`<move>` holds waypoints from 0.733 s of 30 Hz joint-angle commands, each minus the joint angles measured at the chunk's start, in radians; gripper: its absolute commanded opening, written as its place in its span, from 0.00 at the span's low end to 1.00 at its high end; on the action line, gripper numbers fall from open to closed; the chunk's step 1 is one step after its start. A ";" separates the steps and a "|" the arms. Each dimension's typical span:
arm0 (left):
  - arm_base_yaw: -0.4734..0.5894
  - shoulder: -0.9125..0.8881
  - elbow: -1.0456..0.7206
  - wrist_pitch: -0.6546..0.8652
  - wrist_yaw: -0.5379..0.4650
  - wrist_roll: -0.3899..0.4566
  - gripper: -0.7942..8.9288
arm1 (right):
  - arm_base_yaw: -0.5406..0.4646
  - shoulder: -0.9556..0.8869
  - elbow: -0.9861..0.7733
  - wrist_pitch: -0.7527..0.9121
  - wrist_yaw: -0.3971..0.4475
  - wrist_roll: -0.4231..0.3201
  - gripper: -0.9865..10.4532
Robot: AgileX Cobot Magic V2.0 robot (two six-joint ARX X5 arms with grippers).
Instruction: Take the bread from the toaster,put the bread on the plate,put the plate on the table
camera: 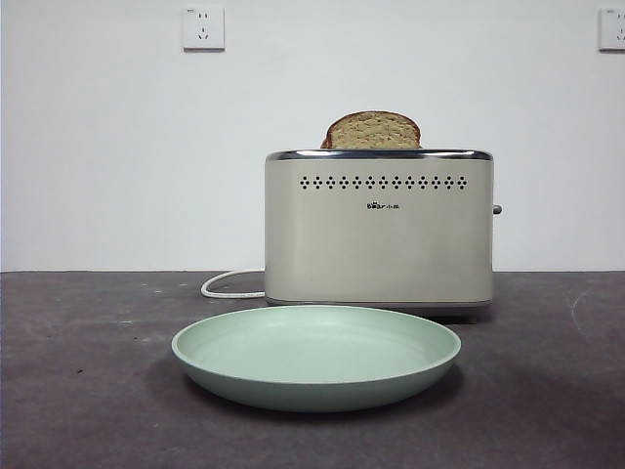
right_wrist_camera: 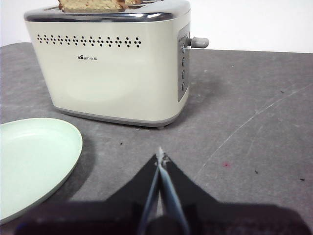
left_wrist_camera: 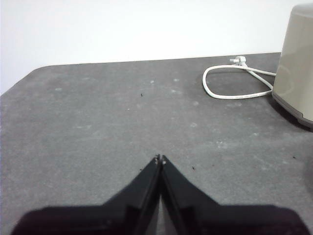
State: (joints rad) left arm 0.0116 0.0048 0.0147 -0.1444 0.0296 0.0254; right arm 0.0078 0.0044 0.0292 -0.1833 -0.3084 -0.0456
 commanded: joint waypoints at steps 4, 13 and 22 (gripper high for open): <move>0.003 -0.003 -0.012 0.007 -0.002 -0.006 0.08 | 0.000 -0.003 -0.016 0.003 -0.005 0.004 0.09; 0.002 -0.003 -0.011 0.020 0.061 -0.037 0.08 | 0.000 -0.003 -0.016 0.021 -0.007 0.156 0.08; 0.001 0.003 0.126 -0.020 0.180 -0.243 0.08 | 0.000 0.025 0.066 0.049 -0.013 0.344 0.08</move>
State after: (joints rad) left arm 0.0113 0.0090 0.1188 -0.1669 0.1967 -0.1715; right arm 0.0078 0.0257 0.0765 -0.1448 -0.3176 0.2432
